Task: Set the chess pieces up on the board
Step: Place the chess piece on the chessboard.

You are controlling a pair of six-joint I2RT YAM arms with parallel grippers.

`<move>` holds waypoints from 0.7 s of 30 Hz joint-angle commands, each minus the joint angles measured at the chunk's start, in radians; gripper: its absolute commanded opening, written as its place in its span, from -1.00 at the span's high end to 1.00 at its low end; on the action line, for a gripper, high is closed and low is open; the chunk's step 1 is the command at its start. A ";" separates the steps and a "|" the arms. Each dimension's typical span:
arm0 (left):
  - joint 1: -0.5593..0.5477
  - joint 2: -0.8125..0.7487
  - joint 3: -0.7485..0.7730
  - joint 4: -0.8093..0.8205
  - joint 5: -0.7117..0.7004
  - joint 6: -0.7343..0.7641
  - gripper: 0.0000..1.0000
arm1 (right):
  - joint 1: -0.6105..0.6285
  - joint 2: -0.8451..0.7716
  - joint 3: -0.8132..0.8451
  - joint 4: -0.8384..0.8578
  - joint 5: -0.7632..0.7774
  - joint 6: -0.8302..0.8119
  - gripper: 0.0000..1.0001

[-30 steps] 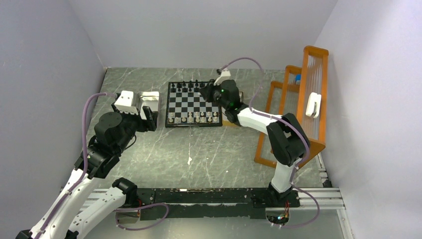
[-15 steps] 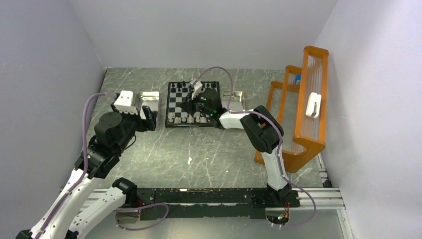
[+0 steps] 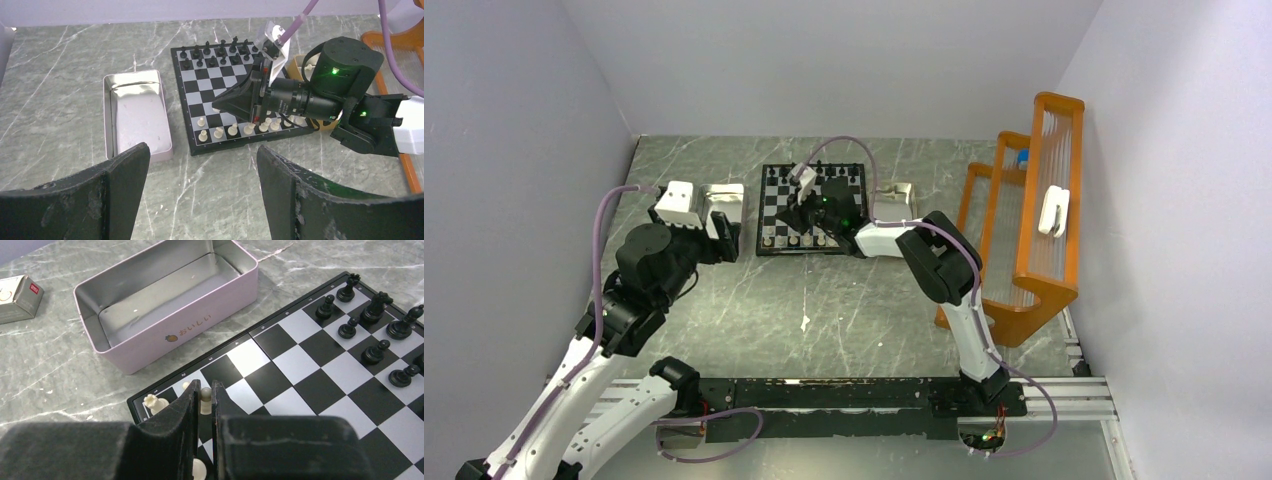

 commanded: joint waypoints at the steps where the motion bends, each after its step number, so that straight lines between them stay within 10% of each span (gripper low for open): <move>1: 0.010 -0.006 -0.001 0.007 -0.009 0.005 -0.65 | 0.015 0.024 0.038 -0.024 0.011 -0.034 0.74; 21: 0.010 -0.016 -0.001 0.007 -0.002 0.006 -0.65 | 0.029 0.021 0.095 -0.178 0.053 -0.083 0.71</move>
